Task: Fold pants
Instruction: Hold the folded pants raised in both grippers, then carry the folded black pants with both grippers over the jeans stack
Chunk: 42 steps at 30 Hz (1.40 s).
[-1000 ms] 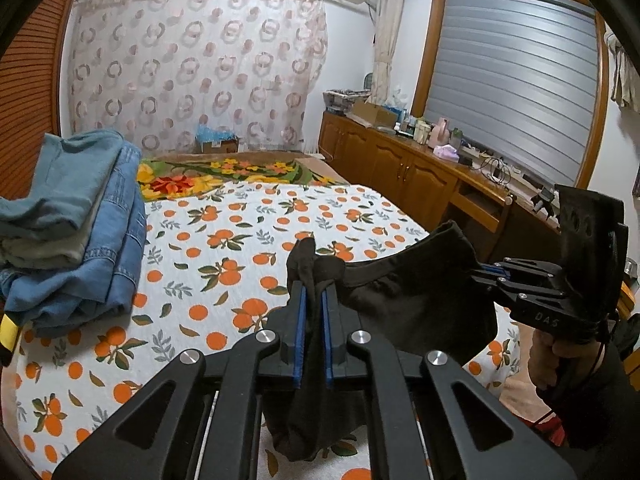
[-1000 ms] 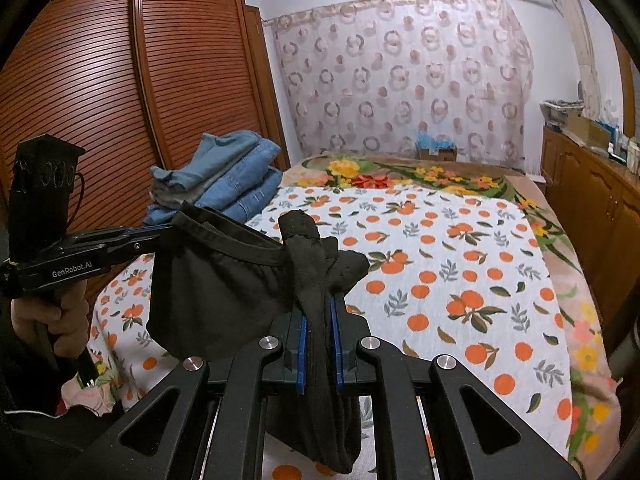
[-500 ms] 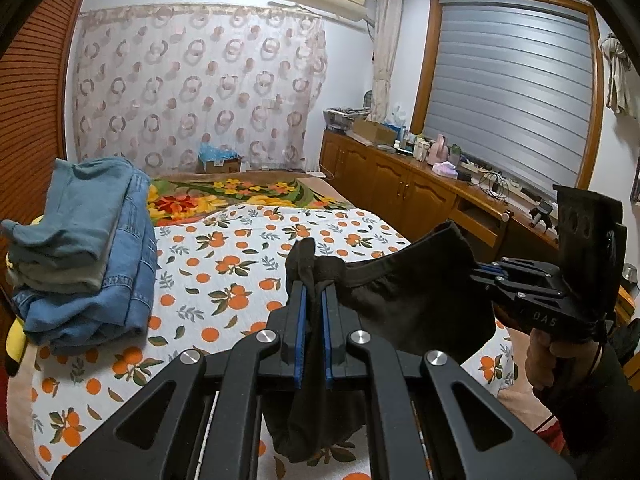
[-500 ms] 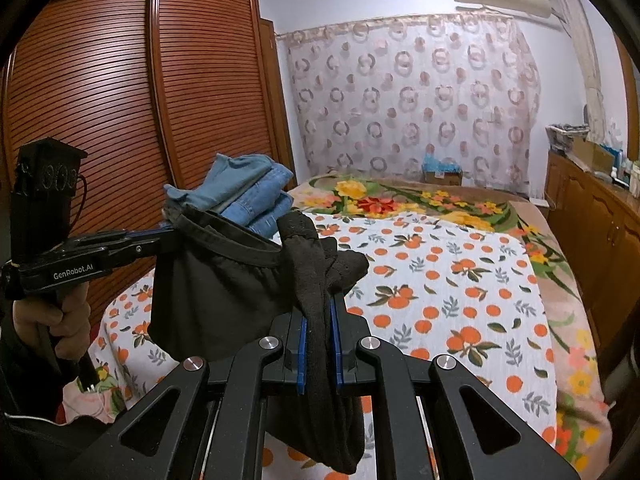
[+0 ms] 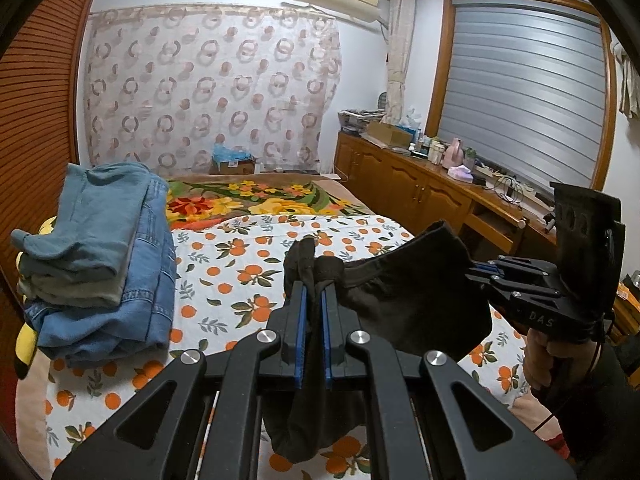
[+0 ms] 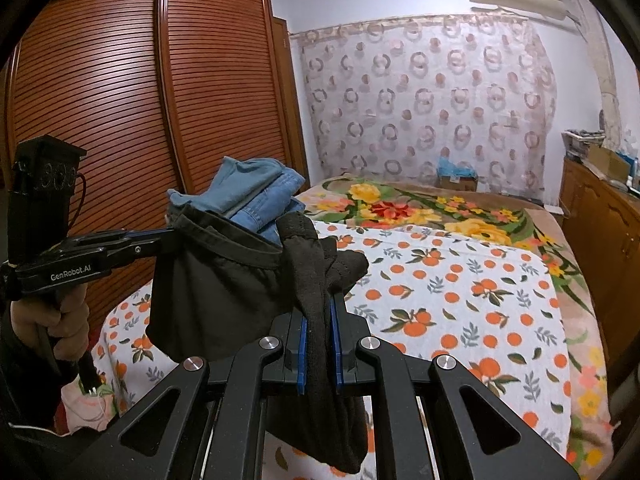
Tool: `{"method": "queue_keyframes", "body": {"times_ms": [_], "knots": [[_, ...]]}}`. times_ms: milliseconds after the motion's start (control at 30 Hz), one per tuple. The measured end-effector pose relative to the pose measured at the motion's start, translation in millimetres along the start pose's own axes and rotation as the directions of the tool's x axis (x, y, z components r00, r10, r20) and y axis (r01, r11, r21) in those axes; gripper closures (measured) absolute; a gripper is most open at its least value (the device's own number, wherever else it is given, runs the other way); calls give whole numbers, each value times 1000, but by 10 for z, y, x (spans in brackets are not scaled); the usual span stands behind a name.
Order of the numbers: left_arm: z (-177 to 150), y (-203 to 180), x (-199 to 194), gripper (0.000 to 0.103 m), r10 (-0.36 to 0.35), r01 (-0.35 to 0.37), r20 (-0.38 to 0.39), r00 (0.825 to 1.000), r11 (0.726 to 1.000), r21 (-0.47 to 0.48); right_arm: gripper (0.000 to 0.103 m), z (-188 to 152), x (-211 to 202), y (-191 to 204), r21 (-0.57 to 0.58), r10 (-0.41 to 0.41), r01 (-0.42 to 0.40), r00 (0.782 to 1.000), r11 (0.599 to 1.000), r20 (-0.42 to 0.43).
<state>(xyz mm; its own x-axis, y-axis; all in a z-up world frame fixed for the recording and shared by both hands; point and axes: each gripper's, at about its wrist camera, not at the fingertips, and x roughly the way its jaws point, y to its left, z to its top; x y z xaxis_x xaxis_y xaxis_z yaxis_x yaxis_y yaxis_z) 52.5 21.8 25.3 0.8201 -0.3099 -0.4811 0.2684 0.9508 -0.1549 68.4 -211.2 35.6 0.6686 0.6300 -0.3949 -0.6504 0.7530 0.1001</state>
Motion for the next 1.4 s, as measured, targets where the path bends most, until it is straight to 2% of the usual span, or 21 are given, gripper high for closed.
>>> {"method": "queue_keyframes", "body": {"times_ms": [667,1000,1400], "knots": [[291,310,305,97,49,-49,-11,999,998,-34,94,597,777,-211,-76,47,-48,999,996,-11],[563,459,84,97,113,-111,63,992,993,-47,94,1052,1042,-206,-158,97,-88,994,984,54],[775,775,-208,97,219,-212,126,968,975,-68,94,1416,1516,-201,-231,186,-164,980,959,74]]}}
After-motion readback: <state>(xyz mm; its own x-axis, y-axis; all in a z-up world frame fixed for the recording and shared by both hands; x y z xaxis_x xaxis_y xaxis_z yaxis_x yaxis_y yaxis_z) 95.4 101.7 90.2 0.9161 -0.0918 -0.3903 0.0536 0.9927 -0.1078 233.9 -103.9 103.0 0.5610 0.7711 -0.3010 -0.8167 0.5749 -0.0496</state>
